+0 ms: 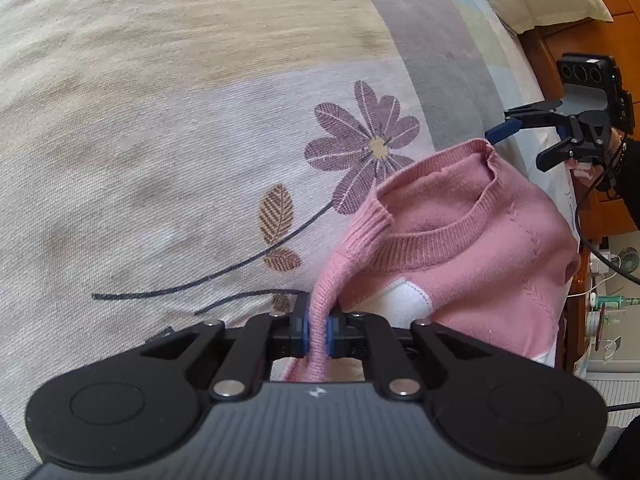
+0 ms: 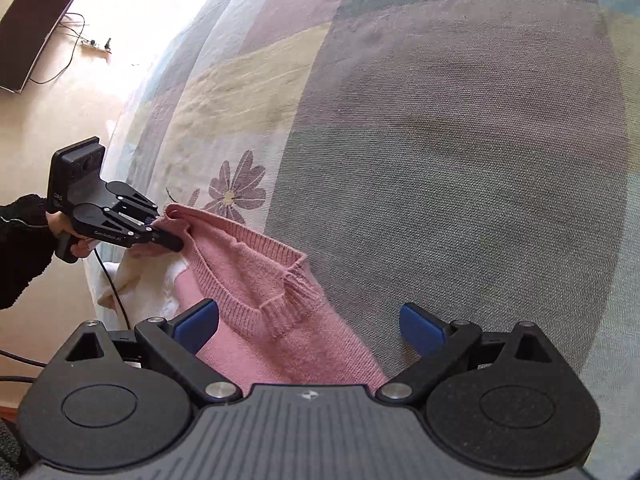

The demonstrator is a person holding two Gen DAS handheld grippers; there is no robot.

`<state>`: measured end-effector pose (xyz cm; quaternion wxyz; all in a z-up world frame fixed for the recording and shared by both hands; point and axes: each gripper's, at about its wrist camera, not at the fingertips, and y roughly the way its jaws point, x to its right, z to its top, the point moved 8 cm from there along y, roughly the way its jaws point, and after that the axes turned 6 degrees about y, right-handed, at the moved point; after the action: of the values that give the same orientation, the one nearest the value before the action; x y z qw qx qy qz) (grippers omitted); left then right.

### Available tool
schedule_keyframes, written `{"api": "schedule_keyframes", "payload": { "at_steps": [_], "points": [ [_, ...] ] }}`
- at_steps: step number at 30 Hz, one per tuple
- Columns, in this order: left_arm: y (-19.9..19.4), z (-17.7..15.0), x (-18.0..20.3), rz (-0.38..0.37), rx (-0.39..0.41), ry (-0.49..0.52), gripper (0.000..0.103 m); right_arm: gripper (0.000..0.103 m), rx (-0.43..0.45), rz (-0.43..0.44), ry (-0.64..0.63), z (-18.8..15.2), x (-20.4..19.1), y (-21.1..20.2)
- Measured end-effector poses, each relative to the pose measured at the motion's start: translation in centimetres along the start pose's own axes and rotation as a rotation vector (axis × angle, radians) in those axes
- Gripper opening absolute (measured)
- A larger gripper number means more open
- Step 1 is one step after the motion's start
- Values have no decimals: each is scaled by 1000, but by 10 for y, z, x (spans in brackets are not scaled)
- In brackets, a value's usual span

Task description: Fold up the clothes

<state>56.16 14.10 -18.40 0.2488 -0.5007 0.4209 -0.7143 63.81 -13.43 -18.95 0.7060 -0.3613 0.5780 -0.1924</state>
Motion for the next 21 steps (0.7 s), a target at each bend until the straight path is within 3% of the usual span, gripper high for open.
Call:
{"api": "schedule_keyframes", "payload": {
  "at_steps": [7, 12, 16, 21],
  "points": [
    [4, 0, -6, -36, 28, -46, 10, 103, -83, 157, -11, 19, -17, 26],
    [6, 0, -9, -60, 38, -44, 11, 101, -210, 184, 12, -18, -5, 19],
    [8, 0, -11, -75, 45, -58, 12, 99, -190, 221, 69, -26, 5, 11],
    [9, 1, -10, -70, 39, -48, 12, 100, -208, 248, -7, -2, -13, 28]
  ]
}}
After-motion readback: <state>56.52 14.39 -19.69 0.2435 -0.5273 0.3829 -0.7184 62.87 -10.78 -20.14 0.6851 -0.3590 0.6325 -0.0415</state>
